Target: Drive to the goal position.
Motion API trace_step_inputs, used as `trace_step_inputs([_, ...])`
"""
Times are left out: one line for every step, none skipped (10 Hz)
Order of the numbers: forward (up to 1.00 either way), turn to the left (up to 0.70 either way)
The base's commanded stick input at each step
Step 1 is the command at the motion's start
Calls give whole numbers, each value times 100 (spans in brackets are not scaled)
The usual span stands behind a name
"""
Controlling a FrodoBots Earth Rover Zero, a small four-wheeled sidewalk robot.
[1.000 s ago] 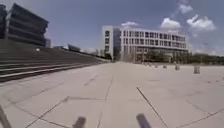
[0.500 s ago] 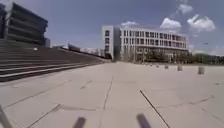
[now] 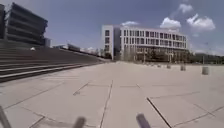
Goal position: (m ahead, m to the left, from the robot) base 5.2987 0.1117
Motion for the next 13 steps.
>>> trace_step_inputs([70,0])
trace_step_inputs([70,0])
trace_step_inputs([70,0])
trace_step_inputs([70,0])
trace_step_inputs([70,0])
trace_step_inputs([70,0])
trace_step_inputs([70,0])
trace_step_inputs([70,0])
trace_step_inputs([70,0])
trace_step_inputs([70,0])
trace_step_inputs([70,0])
trace_step_inputs([70,0])
trace_step_inputs([70,0])
